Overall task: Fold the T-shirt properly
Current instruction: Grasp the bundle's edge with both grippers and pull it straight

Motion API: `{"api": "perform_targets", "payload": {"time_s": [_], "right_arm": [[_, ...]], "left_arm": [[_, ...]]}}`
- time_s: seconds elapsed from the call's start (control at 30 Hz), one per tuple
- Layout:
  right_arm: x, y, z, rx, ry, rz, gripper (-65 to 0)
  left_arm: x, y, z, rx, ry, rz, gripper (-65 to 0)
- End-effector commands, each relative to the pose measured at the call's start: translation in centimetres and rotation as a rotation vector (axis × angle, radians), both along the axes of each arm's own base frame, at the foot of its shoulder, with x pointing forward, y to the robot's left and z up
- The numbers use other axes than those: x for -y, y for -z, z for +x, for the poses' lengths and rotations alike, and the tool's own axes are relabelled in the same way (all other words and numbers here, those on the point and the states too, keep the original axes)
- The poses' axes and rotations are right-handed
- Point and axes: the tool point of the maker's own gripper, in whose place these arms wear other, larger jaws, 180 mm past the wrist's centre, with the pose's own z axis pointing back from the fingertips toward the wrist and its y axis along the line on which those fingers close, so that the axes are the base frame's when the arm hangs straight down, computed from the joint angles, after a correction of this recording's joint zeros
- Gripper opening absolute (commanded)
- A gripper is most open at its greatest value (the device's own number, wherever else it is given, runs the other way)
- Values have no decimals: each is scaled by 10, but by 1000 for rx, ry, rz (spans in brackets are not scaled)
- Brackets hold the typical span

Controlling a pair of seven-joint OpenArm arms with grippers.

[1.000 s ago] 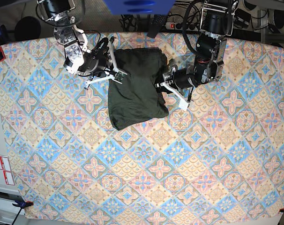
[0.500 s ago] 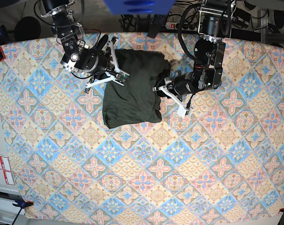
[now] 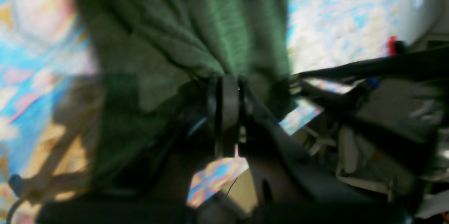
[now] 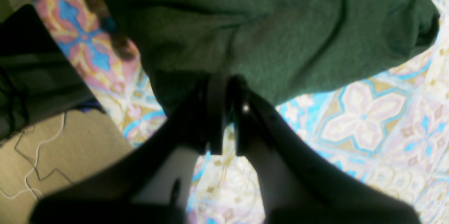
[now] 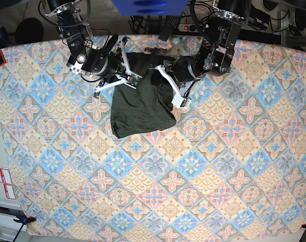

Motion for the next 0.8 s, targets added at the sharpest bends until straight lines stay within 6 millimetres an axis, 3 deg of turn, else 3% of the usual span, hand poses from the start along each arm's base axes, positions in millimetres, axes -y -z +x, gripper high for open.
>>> {"api": "perform_targets", "payload": {"time_s": [0.0, 0.13, 0.23, 0.47, 0.63, 0.77], "right_arm": [[-5, -8, 6, 26, -1, 28, -609], [-13, -9, 14, 32, 8, 48, -609], [-16, 3, 10, -9, 20, 52, -609], [-11, 24, -1, -78, 31, 30, -609], [-5, 31, 11, -87, 41, 10, -609], [2, 43, 7, -124, 54, -10, -609]], "left_arm": [[6, -9, 3, 26, 6, -25, -650], [13, -9, -1, 25, 32, -28, -650], [11, -3, -3, 10, 32, -20, -650], [-35, 21, -2, 32, 58, 177, -650], [-72, 24, 11, 41, -24, 247, -650], [-94, 30, 12, 38, -48, 308, -650]]}}
